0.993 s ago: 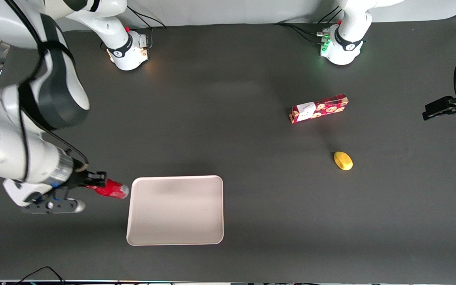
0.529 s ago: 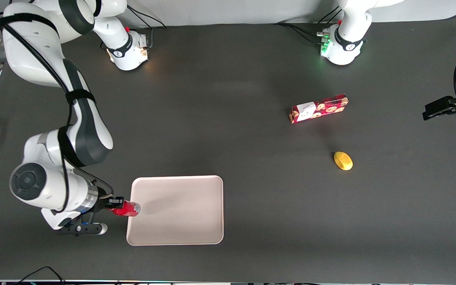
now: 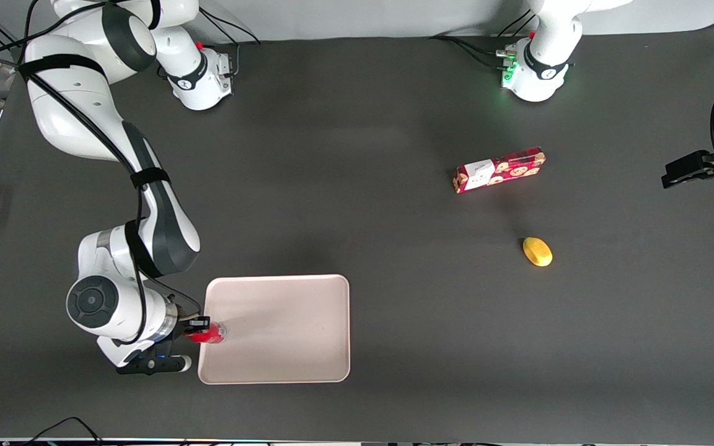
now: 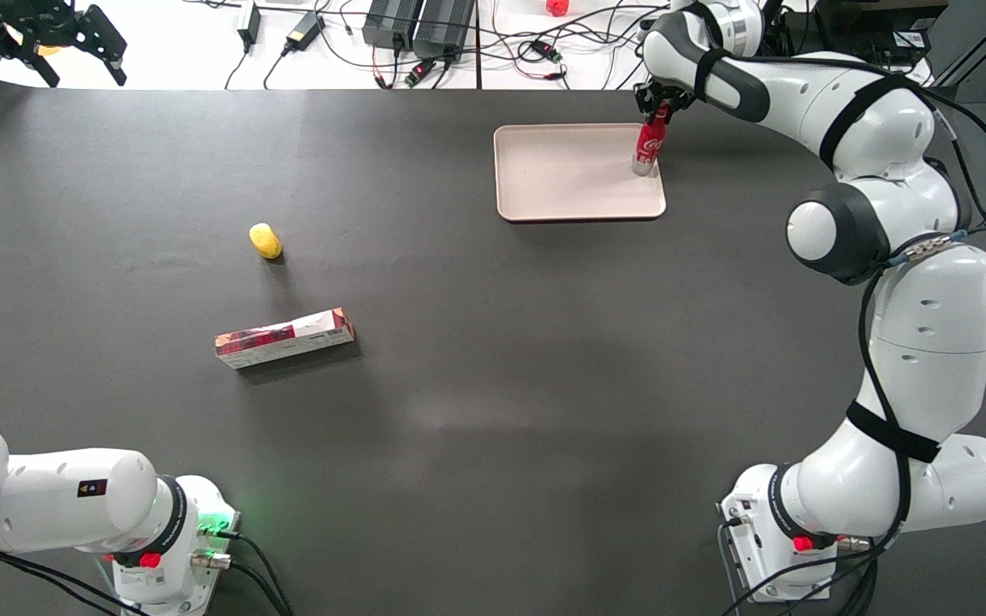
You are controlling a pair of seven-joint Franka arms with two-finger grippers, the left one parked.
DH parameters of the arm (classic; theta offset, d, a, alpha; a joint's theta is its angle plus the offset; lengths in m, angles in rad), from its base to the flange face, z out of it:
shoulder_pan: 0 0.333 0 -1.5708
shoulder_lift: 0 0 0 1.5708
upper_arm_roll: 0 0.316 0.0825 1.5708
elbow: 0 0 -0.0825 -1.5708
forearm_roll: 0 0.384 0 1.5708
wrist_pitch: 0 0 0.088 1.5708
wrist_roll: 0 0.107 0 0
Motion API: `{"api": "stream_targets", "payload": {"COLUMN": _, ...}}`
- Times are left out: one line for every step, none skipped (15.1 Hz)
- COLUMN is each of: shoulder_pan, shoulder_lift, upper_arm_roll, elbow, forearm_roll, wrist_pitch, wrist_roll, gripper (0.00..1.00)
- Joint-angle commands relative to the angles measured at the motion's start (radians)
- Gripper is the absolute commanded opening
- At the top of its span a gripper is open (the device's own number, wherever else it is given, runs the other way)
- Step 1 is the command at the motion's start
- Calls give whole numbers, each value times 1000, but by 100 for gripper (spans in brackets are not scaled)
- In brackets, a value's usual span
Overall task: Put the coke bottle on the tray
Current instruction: 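Lift the bottle and carry it with the right gripper to the tray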
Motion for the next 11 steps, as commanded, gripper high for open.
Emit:
{"api": "stream_targets", "payload": {"shoulder_pan": 3, "shoulder_lift": 7, "upper_arm_roll": 13, "elbow": 37, "forearm_roll": -29, "wrist_pitch": 0, "wrist_roll": 24, "gripper": 0}}
{"api": "stream_targets", "payload": {"shoulder_pan": 3, "shoulder_lift": 7, "upper_arm_roll": 13, "elbow": 37, "forearm_roll": -29, "wrist_pitch": 0, "wrist_roll": 25, "gripper": 0}}
{"api": "stream_targets", "payload": {"shoulder_pan": 3, "shoulder_lift": 7, "upper_arm_roll": 13, "elbow": 35, "forearm_roll": -29, "wrist_pitch": 0, "wrist_roll": 33, "gripper": 4}}
{"api": "stream_targets", "payload": {"shoulder_pan": 3, "shoulder_lift": 7, "upper_arm_roll": 13, "elbow": 34, "forearm_roll": -29, "wrist_pitch": 0, "wrist_roll": 33, "gripper": 37}}
{"api": "stream_targets", "payload": {"shoulder_pan": 3, "shoulder_lift": 7, "upper_arm_roll": 13, "elbow": 34, "forearm_roll": -29, "wrist_pitch": 0, "wrist_roll": 38, "gripper": 60}}
{"api": "stream_targets", "payload": {"shoulder_pan": 3, "shoulder_lift": 7, "upper_arm_roll": 13, "elbow": 34, "forearm_roll": -31, "wrist_pitch": 1, "wrist_roll": 38, "gripper": 81}}
{"api": "stream_targets", "payload": {"shoulder_pan": 3, "shoulder_lift": 7, "upper_arm_roll": 13, "elbow": 34, "forearm_roll": -31, "wrist_pitch": 5, "wrist_roll": 38, "gripper": 100}}
{"api": "stream_targets", "payload": {"shoulder_pan": 1, "shoulder_lift": 7, "upper_arm_roll": 13, "elbow": 34, "forearm_roll": -29, "wrist_pitch": 12, "wrist_roll": 39, "gripper": 100}}
{"api": "stream_targets", "payload": {"shoulder_pan": 1, "shoulder_lift": 6, "upper_arm_roll": 15, "elbow": 34, "forearm_roll": -29, "wrist_pitch": 12, "wrist_roll": 38, "gripper": 100}}
{"api": "stream_targets", "payload": {"shoulder_pan": 0, "shoulder_lift": 6, "upper_arm_roll": 19, "elbow": 34, "forearm_roll": -29, "wrist_pitch": 12, "wrist_roll": 38, "gripper": 100}}
{"api": "stream_targets", "payload": {"shoulder_pan": 0, "shoulder_lift": 4, "upper_arm_roll": 19, "elbow": 34, "forearm_roll": -29, "wrist_pitch": 12, "wrist_roll": 36, "gripper": 100}}
